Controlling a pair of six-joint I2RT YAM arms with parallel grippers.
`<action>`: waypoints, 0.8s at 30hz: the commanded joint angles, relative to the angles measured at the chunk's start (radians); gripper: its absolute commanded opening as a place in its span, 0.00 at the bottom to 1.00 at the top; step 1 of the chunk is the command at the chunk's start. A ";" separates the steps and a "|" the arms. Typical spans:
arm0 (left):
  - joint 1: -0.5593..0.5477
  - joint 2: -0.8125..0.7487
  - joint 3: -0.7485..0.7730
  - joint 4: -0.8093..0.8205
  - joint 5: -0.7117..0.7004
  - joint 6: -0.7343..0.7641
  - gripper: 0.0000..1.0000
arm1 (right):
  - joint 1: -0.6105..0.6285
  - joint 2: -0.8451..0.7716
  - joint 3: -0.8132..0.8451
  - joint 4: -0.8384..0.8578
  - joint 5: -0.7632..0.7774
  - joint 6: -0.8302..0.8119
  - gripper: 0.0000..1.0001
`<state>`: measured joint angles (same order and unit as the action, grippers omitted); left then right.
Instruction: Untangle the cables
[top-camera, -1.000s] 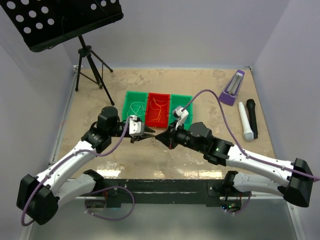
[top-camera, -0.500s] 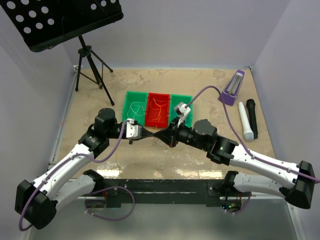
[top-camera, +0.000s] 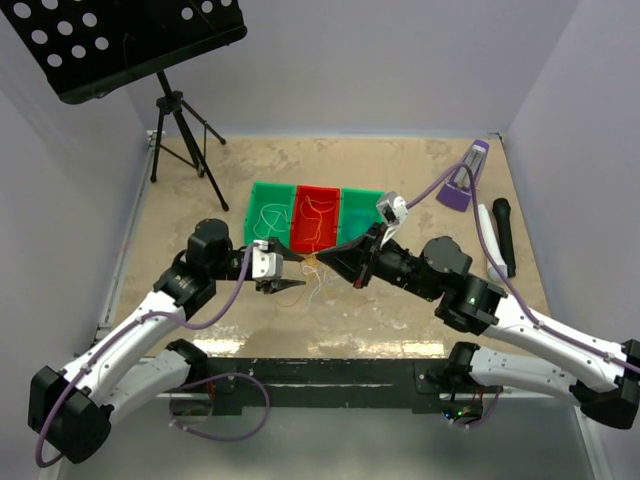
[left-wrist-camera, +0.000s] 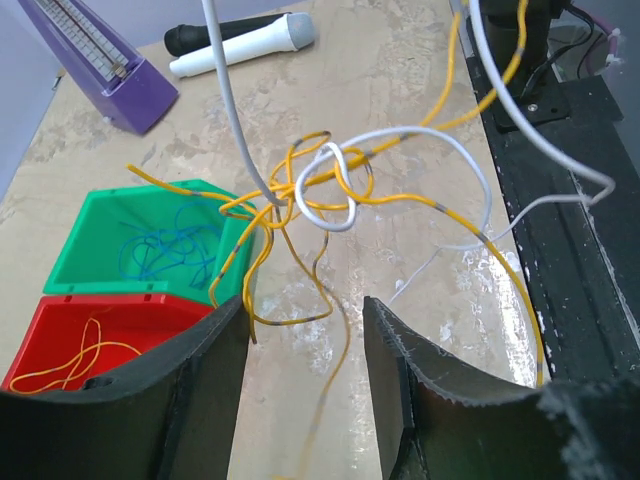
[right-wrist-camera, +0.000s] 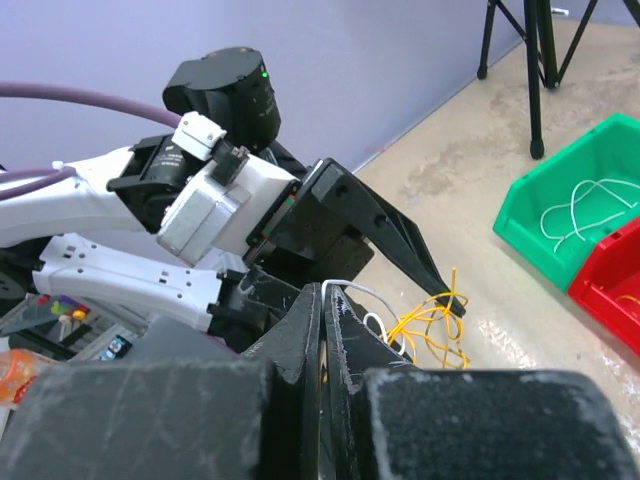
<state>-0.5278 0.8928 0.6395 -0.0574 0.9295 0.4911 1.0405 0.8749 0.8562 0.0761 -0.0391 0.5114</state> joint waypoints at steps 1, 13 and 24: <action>0.003 -0.017 0.000 -0.001 0.006 0.007 0.54 | 0.003 -0.001 0.035 0.034 0.001 -0.016 0.00; 0.005 -0.015 0.000 0.038 -0.047 -0.007 0.00 | 0.004 -0.019 0.076 -0.001 0.001 -0.031 0.00; 0.006 -0.035 -0.124 0.038 -0.375 0.130 0.00 | 0.001 -0.120 0.282 -0.203 0.231 -0.132 0.00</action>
<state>-0.5282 0.8631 0.5781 -0.0257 0.7307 0.5434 1.0405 0.8116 1.0317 -0.0807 0.0662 0.4397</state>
